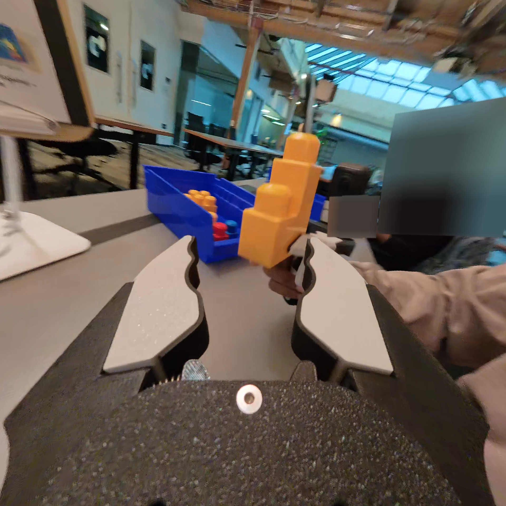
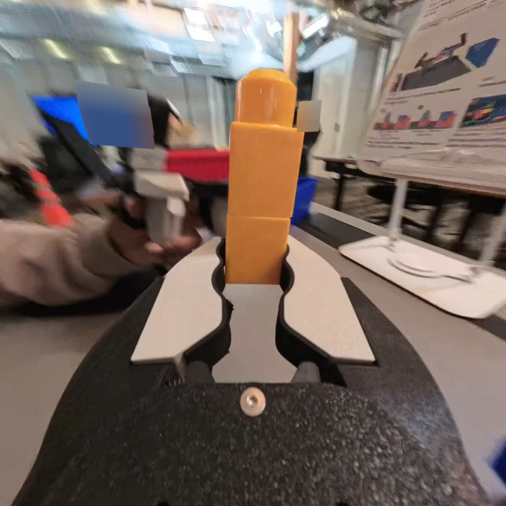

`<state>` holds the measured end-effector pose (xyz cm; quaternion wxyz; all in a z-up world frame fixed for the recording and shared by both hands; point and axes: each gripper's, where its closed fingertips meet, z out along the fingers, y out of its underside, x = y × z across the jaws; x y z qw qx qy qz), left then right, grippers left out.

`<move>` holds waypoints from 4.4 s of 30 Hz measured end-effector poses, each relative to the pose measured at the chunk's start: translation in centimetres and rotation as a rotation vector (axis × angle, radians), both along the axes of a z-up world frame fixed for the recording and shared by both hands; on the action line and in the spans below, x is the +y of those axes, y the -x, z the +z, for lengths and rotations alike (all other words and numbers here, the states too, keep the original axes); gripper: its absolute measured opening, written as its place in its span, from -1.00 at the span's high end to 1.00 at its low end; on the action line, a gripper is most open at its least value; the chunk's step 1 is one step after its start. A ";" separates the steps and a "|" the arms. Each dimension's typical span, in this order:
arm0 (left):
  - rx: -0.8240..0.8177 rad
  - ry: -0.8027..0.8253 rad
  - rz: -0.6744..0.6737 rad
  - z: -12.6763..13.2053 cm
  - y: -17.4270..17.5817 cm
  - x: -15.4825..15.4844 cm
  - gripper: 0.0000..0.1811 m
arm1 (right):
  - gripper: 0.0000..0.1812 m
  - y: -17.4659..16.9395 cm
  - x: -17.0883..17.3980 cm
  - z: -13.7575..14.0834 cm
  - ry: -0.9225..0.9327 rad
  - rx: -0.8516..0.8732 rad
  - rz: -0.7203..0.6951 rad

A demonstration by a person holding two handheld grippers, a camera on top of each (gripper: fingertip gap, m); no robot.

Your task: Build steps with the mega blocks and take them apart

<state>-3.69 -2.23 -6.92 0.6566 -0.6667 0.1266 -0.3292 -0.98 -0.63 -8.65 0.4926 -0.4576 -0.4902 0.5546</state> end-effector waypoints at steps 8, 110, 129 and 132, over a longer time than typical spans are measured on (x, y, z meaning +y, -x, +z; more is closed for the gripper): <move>-0.051 0.001 -0.252 -0.3 -3.8 -2.2 0.59 | 0.59 0.0 -4.3 1.0 0.212 0.100 0.293; 0.414 -0.051 -0.158 -4.4 0.3 -1.8 0.59 | 0.56 3.0 -3.2 -0.3 -0.471 -0.656 0.383; 0.324 -0.141 0.193 -1.9 5.4 0.3 1.00 | 0.67 -7.8 20.0 4.2 -0.403 -0.907 -0.167; 0.305 -0.149 0.205 -1.6 5.8 0.2 1.00 | 0.67 -11.4 26.0 1.7 -0.310 -1.024 -0.274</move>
